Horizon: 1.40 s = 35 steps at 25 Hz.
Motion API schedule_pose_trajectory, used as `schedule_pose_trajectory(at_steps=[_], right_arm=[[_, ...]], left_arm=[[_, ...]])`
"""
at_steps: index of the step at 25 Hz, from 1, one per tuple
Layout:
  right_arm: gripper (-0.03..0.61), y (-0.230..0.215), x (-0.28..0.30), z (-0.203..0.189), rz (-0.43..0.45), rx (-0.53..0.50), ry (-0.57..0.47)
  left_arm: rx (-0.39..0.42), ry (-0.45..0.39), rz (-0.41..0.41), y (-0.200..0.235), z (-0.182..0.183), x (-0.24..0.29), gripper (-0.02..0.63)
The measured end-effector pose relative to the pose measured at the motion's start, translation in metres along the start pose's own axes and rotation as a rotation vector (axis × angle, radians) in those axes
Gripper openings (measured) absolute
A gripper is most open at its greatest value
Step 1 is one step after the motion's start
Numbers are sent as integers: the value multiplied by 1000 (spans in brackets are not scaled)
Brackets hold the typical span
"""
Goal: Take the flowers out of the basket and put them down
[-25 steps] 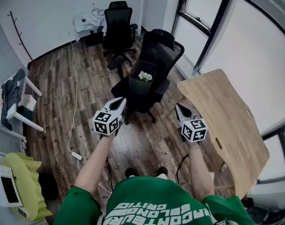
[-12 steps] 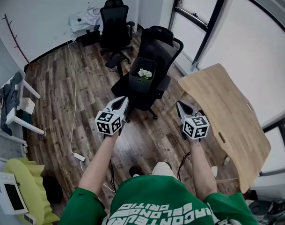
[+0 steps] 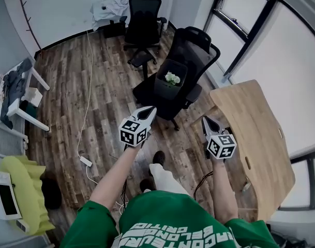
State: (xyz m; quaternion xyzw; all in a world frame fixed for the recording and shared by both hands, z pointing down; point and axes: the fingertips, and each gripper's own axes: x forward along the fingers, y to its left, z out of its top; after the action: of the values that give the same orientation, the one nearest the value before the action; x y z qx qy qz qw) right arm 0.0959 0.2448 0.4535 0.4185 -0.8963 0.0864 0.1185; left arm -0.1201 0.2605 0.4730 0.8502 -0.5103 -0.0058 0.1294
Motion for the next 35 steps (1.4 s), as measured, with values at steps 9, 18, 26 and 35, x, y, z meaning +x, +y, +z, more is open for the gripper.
schedule_pose_trajectory(at_steps=[9,18,26,35], right_arm=[[6,-3,90,19,28,-7,11],[6,-38,166,38,25,-9,28],[6,-89,203,48,-9,46,20],[6,-142,228,47,-51,108,-5]], left_arm=[[13,1,-21,64,14,29,19],[29,6,-70,112,43,95,20],[31,58,-87,137,52,157,20],[67,95,-113,147,57,214,20]])
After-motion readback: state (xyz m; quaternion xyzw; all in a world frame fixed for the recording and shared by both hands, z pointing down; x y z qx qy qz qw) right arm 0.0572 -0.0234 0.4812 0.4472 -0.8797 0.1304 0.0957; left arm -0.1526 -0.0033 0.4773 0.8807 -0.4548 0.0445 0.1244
